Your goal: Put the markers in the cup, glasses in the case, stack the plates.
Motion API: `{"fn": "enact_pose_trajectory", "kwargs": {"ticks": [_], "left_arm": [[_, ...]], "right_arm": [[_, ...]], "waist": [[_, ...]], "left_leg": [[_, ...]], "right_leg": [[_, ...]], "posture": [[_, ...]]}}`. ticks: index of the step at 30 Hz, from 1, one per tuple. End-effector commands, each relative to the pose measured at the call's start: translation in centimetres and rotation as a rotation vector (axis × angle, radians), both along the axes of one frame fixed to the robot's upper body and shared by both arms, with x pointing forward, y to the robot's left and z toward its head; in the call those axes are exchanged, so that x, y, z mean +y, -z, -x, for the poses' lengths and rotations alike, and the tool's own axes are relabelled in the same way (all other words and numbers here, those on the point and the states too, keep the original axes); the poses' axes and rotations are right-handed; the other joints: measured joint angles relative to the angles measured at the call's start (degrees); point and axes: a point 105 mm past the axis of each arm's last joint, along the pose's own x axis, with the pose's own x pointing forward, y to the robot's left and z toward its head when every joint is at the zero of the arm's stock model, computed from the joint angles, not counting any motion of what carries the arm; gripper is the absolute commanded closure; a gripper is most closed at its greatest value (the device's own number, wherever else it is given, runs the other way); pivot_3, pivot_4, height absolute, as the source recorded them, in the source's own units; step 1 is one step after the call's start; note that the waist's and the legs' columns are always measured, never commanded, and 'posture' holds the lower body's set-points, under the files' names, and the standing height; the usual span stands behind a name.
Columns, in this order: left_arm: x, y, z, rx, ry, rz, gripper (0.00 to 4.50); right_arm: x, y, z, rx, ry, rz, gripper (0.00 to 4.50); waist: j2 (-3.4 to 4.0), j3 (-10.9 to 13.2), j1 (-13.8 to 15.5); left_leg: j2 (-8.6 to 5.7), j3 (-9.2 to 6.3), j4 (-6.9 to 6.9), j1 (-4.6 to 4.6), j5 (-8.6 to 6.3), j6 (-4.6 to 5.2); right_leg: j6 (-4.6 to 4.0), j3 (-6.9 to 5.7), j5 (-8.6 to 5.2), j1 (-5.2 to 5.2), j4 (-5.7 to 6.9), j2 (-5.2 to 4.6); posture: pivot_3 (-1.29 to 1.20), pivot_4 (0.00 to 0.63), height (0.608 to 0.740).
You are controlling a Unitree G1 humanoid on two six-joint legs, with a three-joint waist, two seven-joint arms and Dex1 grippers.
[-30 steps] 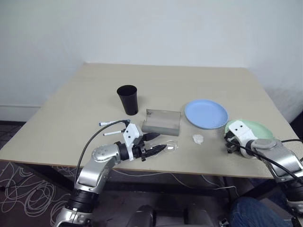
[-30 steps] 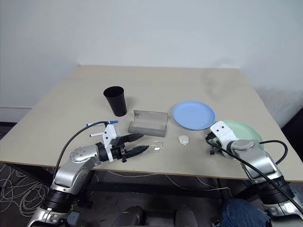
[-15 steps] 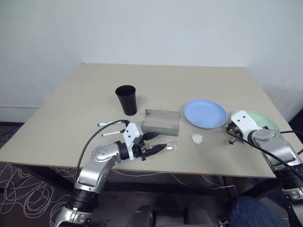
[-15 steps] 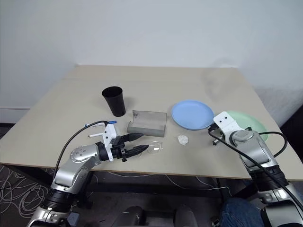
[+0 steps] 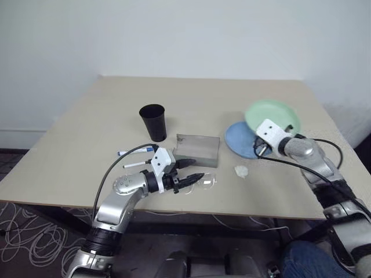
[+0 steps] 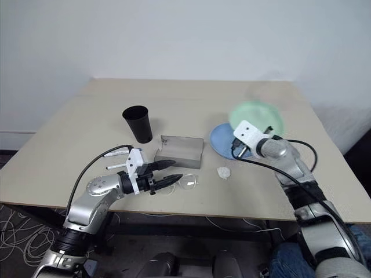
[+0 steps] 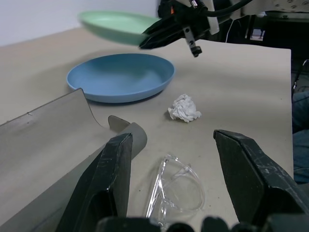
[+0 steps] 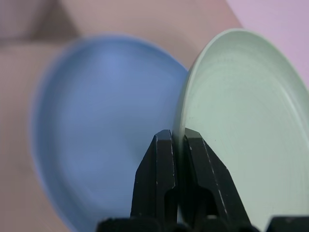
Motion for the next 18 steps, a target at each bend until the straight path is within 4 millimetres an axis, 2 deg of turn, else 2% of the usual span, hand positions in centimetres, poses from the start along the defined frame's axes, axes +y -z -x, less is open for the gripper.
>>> {"fn": "enact_pose_trajectory", "kwargs": {"ticks": [1,5,6,13,18], "left_arm": [[0.1,-1.2,-0.3,-0.058,-0.005,0.002,1.71],[0.3,-1.2,-0.3,-0.059,-0.016,0.001,1.71],[0.3,-1.2,-0.2,-0.060,-0.020,0.001,1.71],[0.6,-1.3,-0.1,-0.062,-0.038,0.003,1.71],[0.6,-1.4,-0.3,-0.065,-0.038,0.002,1.71]], "right_arm": [[1.5,-1.9,-0.8,-0.036,-0.086,-0.018,4.48],[1.7,-1.2,-1.2,-0.004,-0.108,-0.009,4.48],[1.8,-1.1,-1.2,-0.001,-0.111,-0.007,4.24],[1.2,-0.4,-0.9,0.057,-0.128,0.020,2.14],[1.3,-1.2,-0.6,0.035,-0.150,0.016,0.34]], "waist": [[0.00,0.0,0.0],[0.01,0.0,0.1],[0.01,0.0,0.1],[0.06,0.0,-0.2],[0.07,0.0,-0.2]], "left_leg": [[0.00,-0.01,0.00,0.03,0.00,0.00],[0.00,-0.04,0.01,0.04,0.01,0.00],[-0.01,-0.05,0.00,0.04,0.01,0.00],[-0.02,-0.04,-0.02,0.06,0.01,0.00],[-0.02,-0.03,-0.01,0.11,0.01,0.00]], "right_leg": [[-0.01,0.00,0.00,0.02,0.01,0.00],[-0.02,-0.01,0.01,0.04,0.02,0.02],[-0.02,-0.01,0.01,0.04,0.02,0.02],[-0.03,0.03,0.03,0.02,0.05,0.03],[-0.05,0.04,0.03,0.05,0.08,0.03]], "posture": [[0.00,0.000,0.740],[0.00,0.000,0.740],[0.00,0.000,0.740],[0.00,0.000,0.740],[0.00,0.000,0.740]]}}
